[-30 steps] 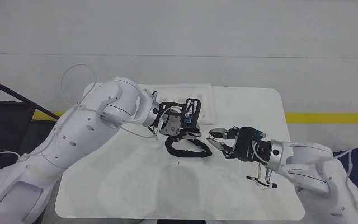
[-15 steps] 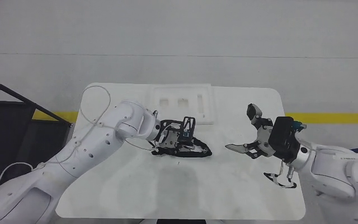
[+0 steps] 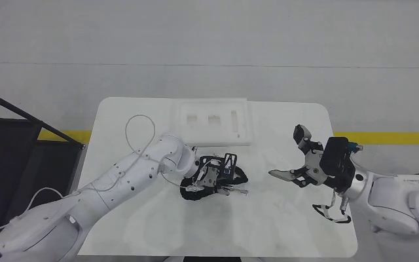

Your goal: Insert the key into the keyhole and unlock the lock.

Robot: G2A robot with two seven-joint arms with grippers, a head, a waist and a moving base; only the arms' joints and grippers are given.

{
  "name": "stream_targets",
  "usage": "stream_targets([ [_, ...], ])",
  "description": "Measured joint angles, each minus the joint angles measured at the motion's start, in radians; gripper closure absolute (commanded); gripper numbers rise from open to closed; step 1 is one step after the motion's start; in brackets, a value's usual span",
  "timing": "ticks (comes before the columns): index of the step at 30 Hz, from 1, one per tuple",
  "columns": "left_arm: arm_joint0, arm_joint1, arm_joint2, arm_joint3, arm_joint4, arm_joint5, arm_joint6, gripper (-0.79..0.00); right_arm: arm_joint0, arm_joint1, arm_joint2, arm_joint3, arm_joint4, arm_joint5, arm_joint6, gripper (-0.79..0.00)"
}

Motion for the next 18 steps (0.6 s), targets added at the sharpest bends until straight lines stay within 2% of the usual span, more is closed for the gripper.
stream_targets([
  [4,-0.042,-0.003,0.008,0.023,0.006,0.0,0.09,-0.785,0.021,0.001,-0.024,0.023,0.015,-0.003,0.013,-0.785],
  [9,-0.113,0.022,-0.002,0.027,0.072,0.0,0.24,-0.785,0.091,0.0,-0.068,0.09,0.035,-0.042,0.02,-0.785],
  [14,-0.22,0.066,-0.016,0.047,0.155,0.0,0.415,-0.785,0.255,-0.002,-0.143,0.189,-0.032,-0.124,0.043,-0.785],
  [18,-0.282,0.108,-0.031,0.083,0.225,0.0,0.579,-0.785,0.392,-0.01,-0.206,0.29,-0.035,-0.131,0.038,-0.785],
])
